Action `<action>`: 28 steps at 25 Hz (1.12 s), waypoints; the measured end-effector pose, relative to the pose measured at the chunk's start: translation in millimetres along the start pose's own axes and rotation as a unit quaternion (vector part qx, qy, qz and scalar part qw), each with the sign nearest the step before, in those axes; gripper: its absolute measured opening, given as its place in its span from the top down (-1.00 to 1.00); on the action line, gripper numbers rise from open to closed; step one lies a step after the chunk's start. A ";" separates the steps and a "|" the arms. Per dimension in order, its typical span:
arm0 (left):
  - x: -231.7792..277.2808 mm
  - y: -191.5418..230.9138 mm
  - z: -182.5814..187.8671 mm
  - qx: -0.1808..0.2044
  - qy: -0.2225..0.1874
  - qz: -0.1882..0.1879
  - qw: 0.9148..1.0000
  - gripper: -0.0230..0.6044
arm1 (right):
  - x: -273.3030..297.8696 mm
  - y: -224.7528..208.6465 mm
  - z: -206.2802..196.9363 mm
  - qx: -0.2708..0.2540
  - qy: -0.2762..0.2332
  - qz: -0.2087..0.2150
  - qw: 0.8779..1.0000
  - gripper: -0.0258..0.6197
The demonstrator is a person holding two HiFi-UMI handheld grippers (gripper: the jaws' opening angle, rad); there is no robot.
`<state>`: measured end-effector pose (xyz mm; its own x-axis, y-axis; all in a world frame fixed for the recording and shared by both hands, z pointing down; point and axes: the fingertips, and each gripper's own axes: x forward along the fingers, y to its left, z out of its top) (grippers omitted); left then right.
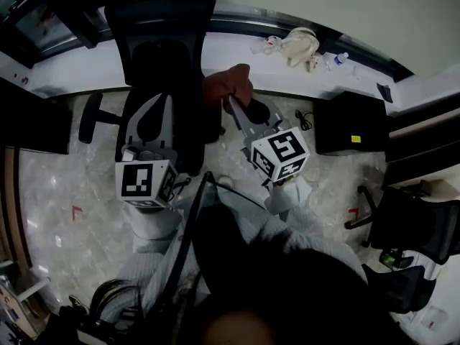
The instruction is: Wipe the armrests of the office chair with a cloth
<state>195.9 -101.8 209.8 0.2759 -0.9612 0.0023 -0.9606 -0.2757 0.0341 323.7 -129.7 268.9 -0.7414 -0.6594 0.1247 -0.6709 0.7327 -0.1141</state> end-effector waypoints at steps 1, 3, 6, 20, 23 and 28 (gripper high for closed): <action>1.2 -4.2 9.1 0.002 -0.006 -0.003 1.000 0.91 | -6.9 1.6 17.6 -0.009 -0.015 -0.005 1.000 0.82; 3.3 -11.7 20.5 0.002 -0.012 -0.011 1.000 0.92 | -18.1 4.1 38.9 -0.018 -0.034 -0.014 0.999 0.81; 7.2 -16.8 22.7 0.003 -0.017 -0.020 1.000 0.92 | -25.7 5.7 48.6 -0.026 -0.047 -0.027 0.998 0.81; 9.7 -28.2 22.3 0.001 -0.019 -0.033 0.999 0.92 | -41.9 7.3 51.2 -0.041 -0.040 -0.038 0.998 0.82; 7.2 -28.3 21.3 -0.001 -0.015 -0.033 0.999 0.92 | -43.6 9.8 49.3 -0.038 -0.038 -0.036 0.998 0.82; 2.7 -24.0 17.1 0.007 -0.021 -0.035 0.999 0.92 | -43.1 12.7 48.5 -0.040 -0.043 -0.040 0.997 0.82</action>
<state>219.1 -98.0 191.9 0.3405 -0.9393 -0.0413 -0.9397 -0.3415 0.0192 346.3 -100.2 214.3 -0.6872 -0.7252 0.0440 -0.7264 0.6867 -0.0282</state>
